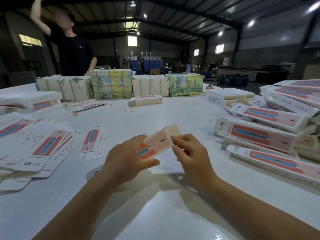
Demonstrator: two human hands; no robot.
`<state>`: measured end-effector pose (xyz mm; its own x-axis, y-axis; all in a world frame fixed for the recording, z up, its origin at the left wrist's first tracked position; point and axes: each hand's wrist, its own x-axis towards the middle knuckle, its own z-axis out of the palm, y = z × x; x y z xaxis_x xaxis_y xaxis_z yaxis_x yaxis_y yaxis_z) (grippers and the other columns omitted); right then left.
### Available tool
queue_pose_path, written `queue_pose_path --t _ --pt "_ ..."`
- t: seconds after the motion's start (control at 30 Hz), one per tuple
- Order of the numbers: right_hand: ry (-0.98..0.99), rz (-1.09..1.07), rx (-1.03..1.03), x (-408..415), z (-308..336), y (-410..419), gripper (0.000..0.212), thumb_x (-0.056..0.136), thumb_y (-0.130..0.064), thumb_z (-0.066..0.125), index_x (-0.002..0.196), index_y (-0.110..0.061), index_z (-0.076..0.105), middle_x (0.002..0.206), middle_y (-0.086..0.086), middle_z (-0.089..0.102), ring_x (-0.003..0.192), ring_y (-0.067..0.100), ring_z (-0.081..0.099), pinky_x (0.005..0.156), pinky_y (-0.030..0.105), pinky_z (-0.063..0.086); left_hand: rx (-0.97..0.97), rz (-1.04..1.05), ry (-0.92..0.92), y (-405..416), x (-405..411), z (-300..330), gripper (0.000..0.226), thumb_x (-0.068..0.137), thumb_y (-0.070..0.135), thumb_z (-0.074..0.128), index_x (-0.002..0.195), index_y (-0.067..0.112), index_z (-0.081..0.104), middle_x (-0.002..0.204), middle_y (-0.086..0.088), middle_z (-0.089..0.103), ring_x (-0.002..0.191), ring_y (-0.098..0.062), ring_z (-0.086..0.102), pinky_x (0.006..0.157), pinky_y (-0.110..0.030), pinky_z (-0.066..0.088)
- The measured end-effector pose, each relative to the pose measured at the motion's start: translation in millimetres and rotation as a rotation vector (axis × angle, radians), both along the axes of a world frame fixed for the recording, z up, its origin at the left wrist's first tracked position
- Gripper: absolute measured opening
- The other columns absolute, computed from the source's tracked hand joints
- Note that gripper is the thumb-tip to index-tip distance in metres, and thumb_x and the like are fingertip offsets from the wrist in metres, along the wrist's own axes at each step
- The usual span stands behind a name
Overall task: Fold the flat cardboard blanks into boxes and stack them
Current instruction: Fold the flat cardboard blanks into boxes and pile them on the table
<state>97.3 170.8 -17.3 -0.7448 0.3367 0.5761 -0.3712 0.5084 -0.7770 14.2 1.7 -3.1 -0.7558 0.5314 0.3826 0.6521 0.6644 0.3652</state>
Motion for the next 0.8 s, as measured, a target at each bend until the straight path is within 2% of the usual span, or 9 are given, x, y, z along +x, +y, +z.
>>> queue_pose_path --t 0.07,0.2,0.27,0.33,0.4,0.5,0.6,0.73,0.8 --pt "0.02 -0.012 0.073 1 0 -4 0.026 0.091 -0.005 0.059 0.112 -0.014 0.07 0.094 -0.006 0.06 0.075 0.008 0.059 0.07 0.027 0.053 -0.006 -0.006 0.011 1 0 -2 0.059 0.075 0.062 0.065 0.122 0.034 0.043 0.108 0.014 0.053 0.085 -0.011 0.058 0.073 -0.025 0.054" --pt "-0.014 -0.016 0.084 1 -1 -4 0.018 0.088 -0.001 0.061 0.099 -0.009 0.072 0.088 0.003 0.064 0.074 0.019 0.06 0.072 0.043 0.053 -0.031 -0.036 -0.013 -3 -3 -6 0.06 0.074 0.061 0.066 0.123 0.036 0.043 0.101 0.019 0.048 0.083 -0.011 0.058 0.071 -0.02 0.053" --pt "-0.047 0.009 0.039 1 -1 -3 0.028 0.087 0.0 0.06 0.111 -0.014 0.067 0.083 -0.002 0.062 0.073 0.019 0.058 0.073 0.045 0.053 -0.041 -0.044 -0.022 -4 -4 -8 0.06 0.074 0.061 0.067 0.124 0.038 0.041 0.101 0.02 0.048 0.08 -0.009 0.058 0.067 -0.016 0.051" --pt "-0.12 0.043 -0.013 0 0 -1 0.053 0.088 -0.001 0.057 0.136 -0.021 0.048 0.08 -0.003 0.056 0.074 0.018 0.056 0.077 0.044 0.053 -0.061 -0.048 -0.015 -4 -4 -9 0.061 0.073 0.062 0.066 0.124 0.04 0.04 0.106 0.018 0.052 0.076 -0.006 0.056 0.063 -0.011 0.047" --pt "-0.211 0.073 -0.01 -1 0 2 0.067 0.089 -0.002 0.054 0.147 -0.025 0.03 0.082 -0.003 0.053 0.076 0.013 0.053 0.079 0.04 0.054 -0.094 -0.054 0.02 -4 -3 -9 0.063 0.072 0.063 0.066 0.124 0.039 0.041 0.11 0.016 0.056 0.071 -0.004 0.055 0.06 -0.009 0.044" --pt "-0.253 0.072 -0.008 -3 0 3 0.058 0.086 0.001 0.053 0.14 -0.019 0.044 0.084 -0.008 0.056 0.075 0.009 0.053 0.077 0.03 0.053 -0.124 -0.054 0.065 -2 -2 -11 0.066 0.071 0.064 0.066 0.126 0.036 0.043 0.113 0.013 0.058 0.069 -0.004 0.053 0.062 -0.008 0.041" --pt "-0.223 0.056 -0.066 -4 0 2 0.044 0.084 0.003 0.054 0.124 -0.013 0.06 0.085 -0.007 0.058 0.075 0.008 0.053 0.073 0.027 0.05 -0.11 -0.036 0.079 0 -2 -11 0.067 0.072 0.063 0.066 0.128 0.034 0.043 0.115 0.012 0.059 0.072 -0.005 0.053 0.066 -0.011 0.045" --pt "-0.225 0.124 -0.21 -3 1 -1 0.044 0.082 0.009 0.049 0.103 -0.024 0.069 0.089 -0.005 0.063 0.07 0.001 0.055 0.063 0.014 0.044 -0.12 -0.009 0.089 4 1 -11 0.065 0.073 0.063 0.065 0.126 0.034 0.043 0.116 0.011 0.058 0.079 -0.009 0.055 0.071 -0.019 0.051" --pt "-0.244 0.144 -0.277 -5 1 -2 0.045 0.083 0.01 0.048 0.103 -0.025 0.068 0.096 -0.001 0.065 0.068 -0.001 0.056 0.059 0.01 0.043 -0.126 0.005 0.108 7 3 -11 0.061 0.074 0.064 0.063 0.123 0.034 0.042 0.115 0.012 0.058 0.079 -0.01 0.055 0.069 -0.018 0.05"
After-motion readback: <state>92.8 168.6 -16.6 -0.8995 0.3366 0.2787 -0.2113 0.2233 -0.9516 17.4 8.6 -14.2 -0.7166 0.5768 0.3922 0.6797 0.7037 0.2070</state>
